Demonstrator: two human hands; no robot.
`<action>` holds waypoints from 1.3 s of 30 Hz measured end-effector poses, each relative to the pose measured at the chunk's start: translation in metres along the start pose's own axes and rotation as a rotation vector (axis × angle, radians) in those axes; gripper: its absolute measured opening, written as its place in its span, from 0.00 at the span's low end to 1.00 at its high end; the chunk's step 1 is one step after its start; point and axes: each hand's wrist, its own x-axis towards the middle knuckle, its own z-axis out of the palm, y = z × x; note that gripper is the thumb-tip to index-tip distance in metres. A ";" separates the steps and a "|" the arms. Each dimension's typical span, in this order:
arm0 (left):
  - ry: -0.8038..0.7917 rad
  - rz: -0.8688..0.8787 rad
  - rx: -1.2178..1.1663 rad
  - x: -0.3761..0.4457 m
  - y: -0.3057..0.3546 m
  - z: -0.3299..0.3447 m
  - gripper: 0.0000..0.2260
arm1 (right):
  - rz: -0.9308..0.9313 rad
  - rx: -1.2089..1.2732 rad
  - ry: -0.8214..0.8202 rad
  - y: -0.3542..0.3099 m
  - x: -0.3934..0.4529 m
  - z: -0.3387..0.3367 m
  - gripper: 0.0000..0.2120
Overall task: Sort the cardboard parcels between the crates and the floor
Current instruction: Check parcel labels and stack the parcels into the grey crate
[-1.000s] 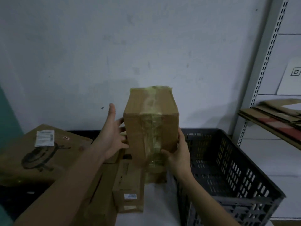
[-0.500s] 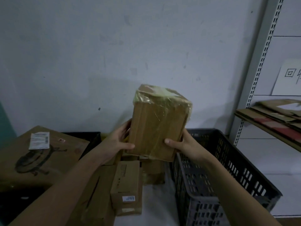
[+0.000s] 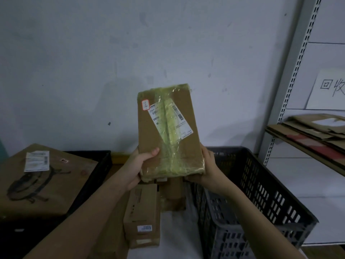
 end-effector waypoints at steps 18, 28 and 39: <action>0.067 0.147 0.006 0.033 -0.028 -0.012 0.21 | 0.094 0.531 0.441 -0.034 0.024 0.055 0.23; -0.087 0.159 0.298 0.059 -0.046 0.052 0.20 | 0.218 0.619 0.568 0.018 0.001 0.008 0.18; 0.087 -0.121 0.567 0.120 -0.163 0.157 0.25 | 0.405 0.563 0.647 0.137 -0.030 -0.119 0.27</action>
